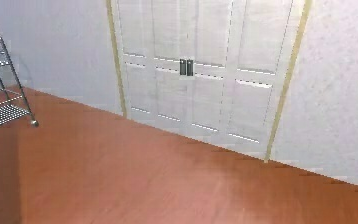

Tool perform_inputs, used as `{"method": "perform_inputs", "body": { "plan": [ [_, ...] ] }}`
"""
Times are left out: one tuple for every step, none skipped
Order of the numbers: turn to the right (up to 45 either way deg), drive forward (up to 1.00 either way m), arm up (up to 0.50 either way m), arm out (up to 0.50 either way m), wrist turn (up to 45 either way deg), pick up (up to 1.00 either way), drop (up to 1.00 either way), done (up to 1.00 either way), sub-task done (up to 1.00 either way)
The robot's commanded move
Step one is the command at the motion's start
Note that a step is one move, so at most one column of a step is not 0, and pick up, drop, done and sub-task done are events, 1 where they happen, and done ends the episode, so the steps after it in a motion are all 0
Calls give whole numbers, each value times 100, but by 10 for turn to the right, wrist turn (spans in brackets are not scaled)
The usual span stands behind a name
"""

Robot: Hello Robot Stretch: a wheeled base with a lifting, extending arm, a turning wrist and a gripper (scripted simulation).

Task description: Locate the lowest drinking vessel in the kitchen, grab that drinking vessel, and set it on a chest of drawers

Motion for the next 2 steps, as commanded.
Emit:
{"method": "perform_inputs", "body": {
  "plan": [
    [-240,0,0,0,0,0,0,0,0],
    [0,70,0,0,0,0,0,0,0]
  ]
}}
